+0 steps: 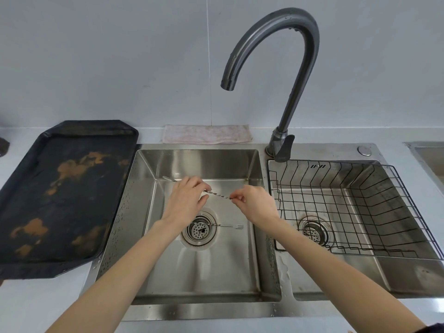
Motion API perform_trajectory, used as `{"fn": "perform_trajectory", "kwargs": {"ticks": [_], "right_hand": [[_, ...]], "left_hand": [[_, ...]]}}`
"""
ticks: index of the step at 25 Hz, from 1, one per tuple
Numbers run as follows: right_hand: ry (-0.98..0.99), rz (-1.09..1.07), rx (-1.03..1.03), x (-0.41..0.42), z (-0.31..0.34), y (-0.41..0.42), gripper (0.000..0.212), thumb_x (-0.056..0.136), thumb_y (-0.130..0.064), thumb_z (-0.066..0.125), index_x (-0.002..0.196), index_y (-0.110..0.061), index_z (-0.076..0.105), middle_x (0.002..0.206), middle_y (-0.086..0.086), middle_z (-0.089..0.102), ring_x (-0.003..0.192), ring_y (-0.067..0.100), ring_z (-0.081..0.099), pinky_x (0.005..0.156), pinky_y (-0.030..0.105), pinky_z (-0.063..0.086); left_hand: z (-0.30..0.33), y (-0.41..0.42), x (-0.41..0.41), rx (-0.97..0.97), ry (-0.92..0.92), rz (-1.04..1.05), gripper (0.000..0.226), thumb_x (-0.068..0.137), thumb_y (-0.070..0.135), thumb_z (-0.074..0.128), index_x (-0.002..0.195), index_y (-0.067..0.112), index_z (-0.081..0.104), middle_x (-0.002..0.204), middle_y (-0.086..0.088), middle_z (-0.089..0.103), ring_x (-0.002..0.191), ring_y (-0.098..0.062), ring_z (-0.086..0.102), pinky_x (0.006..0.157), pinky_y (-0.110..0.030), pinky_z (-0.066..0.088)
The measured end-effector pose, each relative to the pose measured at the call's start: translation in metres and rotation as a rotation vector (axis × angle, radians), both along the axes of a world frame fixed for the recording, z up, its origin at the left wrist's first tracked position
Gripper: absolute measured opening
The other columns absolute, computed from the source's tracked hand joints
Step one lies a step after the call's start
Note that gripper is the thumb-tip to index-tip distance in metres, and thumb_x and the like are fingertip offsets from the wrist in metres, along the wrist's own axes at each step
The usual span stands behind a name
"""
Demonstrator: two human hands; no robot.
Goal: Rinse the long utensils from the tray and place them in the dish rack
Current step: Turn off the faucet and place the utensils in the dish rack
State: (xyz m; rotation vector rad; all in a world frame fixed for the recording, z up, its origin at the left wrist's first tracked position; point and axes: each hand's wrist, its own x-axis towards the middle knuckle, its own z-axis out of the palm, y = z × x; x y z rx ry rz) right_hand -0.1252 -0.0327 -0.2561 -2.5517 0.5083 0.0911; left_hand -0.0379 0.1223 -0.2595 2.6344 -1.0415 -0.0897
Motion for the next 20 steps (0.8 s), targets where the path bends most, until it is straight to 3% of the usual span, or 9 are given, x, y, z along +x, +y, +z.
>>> {"fn": "perform_trajectory", "kwargs": {"ticks": [10,20], "right_hand": [[-0.068,-0.103,0.008,-0.035,-0.004,-0.033,0.018,0.088,-0.021,0.055,0.098,-0.022,0.07,0.102,0.0,0.067,0.096,0.021,0.062,0.072,0.03,0.049],[-0.123,-0.282,-0.017,-0.097,-0.004,-0.119,0.014,0.086,-0.021,0.058,0.092,-0.019,0.071,0.1,0.0,0.069,0.092,0.019,0.063,0.072,0.032,0.048]], "left_hand": [[0.007,-0.033,-0.021,0.026,0.027,-0.107,0.024,0.091,0.026,0.047,0.107,0.022,0.065,0.108,0.002,0.065,0.104,-0.017,0.055,0.087,-0.027,0.04],[0.013,-0.13,-0.069,0.03,0.117,-0.276,0.027,0.091,0.019,0.045,0.112,0.018,0.063,0.112,-0.001,0.063,0.107,-0.017,0.055,0.077,-0.021,0.038]]}}
